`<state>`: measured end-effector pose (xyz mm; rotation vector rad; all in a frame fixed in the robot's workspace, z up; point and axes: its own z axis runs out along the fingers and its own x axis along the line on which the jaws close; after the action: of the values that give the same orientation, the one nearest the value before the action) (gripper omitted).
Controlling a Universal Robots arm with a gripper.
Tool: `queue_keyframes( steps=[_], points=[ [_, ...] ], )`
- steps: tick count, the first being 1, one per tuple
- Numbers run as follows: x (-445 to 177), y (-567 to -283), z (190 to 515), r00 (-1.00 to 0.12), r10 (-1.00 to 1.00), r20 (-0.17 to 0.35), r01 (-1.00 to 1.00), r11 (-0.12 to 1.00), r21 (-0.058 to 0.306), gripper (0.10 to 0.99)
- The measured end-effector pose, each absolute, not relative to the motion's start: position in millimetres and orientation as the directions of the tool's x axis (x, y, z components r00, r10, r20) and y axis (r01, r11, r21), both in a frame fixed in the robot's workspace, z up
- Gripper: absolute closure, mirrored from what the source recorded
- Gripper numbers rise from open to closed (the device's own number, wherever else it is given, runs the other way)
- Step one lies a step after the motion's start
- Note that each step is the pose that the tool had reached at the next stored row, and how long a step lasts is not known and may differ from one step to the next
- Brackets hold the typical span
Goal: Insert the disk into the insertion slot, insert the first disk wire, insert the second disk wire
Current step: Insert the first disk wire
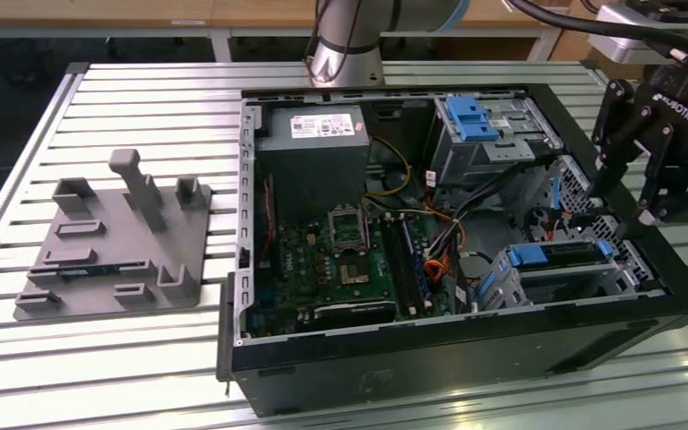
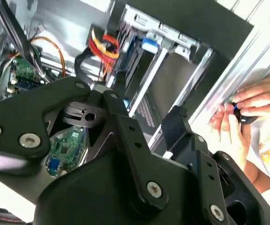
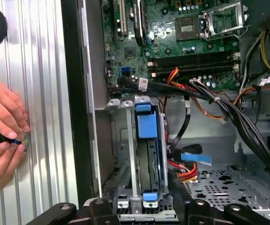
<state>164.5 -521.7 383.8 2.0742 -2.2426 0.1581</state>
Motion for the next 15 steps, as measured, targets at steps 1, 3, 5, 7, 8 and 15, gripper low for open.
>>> queue_keyframes(
  steps=[1,3,5,7,8,15],
  points=[
    [167.1,-519.6,382.4,-0.078,-0.988,0.131,-0.997,0.077,-0.018,0.502],
    [169.5,-513.7,378.8,-0.078,-0.988,0.131,-0.997,0.076,-0.016,0.502],
    [169.6,-505.9,376.0,-0.078,-0.988,0.131,-0.997,0.076,-0.015,0.502],
    [169.6,-497.5,373.3,-0.078,-0.988,0.131,-0.997,0.076,-0.015,0.502],
    [169.6,-495.7,371.8,-0.078,-0.988,0.131,-0.997,0.076,-0.014,0.502],
    [174.8,-494.9,364.0,-0.074,-0.988,0.134,-0.997,0.077,0.013,0.588]
  ],
)
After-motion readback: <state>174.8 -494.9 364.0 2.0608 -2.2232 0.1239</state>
